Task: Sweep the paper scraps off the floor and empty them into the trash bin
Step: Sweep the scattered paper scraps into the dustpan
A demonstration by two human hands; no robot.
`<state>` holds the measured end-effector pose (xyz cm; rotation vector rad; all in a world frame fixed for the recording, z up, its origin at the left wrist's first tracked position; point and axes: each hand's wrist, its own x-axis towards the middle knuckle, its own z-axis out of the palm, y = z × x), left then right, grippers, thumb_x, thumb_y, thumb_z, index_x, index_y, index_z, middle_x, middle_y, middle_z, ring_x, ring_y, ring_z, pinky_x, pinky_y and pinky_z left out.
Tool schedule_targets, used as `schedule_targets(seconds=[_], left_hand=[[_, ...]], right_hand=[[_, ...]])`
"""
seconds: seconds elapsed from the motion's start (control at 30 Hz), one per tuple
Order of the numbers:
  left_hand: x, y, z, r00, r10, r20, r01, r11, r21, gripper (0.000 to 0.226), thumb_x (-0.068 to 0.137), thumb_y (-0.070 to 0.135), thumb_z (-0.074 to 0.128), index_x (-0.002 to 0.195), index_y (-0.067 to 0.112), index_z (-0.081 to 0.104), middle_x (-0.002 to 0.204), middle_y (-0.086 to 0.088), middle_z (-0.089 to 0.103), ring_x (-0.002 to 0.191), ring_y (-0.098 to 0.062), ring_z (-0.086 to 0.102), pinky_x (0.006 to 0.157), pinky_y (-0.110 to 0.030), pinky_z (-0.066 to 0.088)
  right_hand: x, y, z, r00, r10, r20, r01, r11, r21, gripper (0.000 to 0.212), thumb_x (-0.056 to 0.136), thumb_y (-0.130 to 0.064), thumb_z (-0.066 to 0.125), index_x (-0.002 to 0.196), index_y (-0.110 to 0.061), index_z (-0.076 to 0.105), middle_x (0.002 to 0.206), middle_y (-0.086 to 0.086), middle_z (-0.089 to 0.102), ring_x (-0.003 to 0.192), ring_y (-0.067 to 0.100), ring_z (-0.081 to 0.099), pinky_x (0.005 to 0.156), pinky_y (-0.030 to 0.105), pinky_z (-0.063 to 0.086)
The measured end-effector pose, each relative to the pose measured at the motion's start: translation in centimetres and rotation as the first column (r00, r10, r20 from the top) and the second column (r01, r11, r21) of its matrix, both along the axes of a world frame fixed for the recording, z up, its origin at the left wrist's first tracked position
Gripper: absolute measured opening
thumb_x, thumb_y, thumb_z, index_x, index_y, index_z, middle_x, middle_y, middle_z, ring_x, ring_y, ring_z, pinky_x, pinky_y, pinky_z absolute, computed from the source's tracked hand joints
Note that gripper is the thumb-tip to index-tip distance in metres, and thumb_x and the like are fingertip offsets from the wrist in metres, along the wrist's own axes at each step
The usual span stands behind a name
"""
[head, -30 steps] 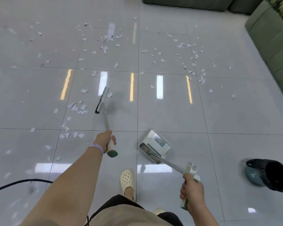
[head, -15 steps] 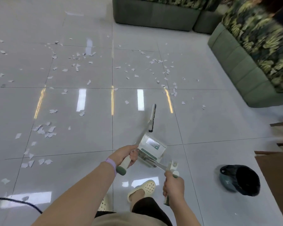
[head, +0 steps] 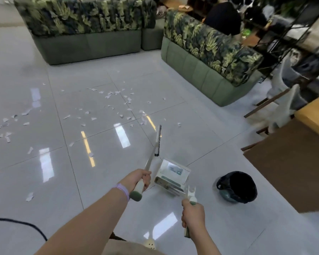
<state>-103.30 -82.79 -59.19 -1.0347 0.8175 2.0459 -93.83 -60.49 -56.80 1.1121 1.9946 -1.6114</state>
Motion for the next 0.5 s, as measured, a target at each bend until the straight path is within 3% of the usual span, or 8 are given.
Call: schedule_targets(seconds=[0.27,0.5], left_hand=[[-10.1,3.9,-1.9,0.99,-0.136,0.046,0.133,0.989,0.061,0.027,0.1,0.003,0.049,0.075,0.014,0.043,0.051,0.005,0.034,0.031,-0.006,0.03,0.033,-0.01,0.02],[-21.5,4.8,-4.4,0.958,-0.271,0.089,0.263,0.96,0.092,0.038,0.1,0.004,0.048,0.062,0.007,0.048,0.046,0.0,0.042,0.027,-0.008,0.036,0.028,-0.013,0.028]], right_hand=[[-7.4,1.7,0.3,0.994,-0.11,-0.008,0.11,0.993,0.046,0.019,0.082,-0.008,0.056,0.07,-0.01,0.041,0.053,0.007,0.034,0.045,0.018,0.028,0.045,0.027,0.029],[-17.8,1.0,-0.4,0.935,-0.355,0.023,0.353,0.934,0.048,0.023,0.086,-0.005,0.055,0.069,-0.012,0.041,0.049,0.004,0.033,0.038,0.016,0.027,0.043,0.022,0.026]])
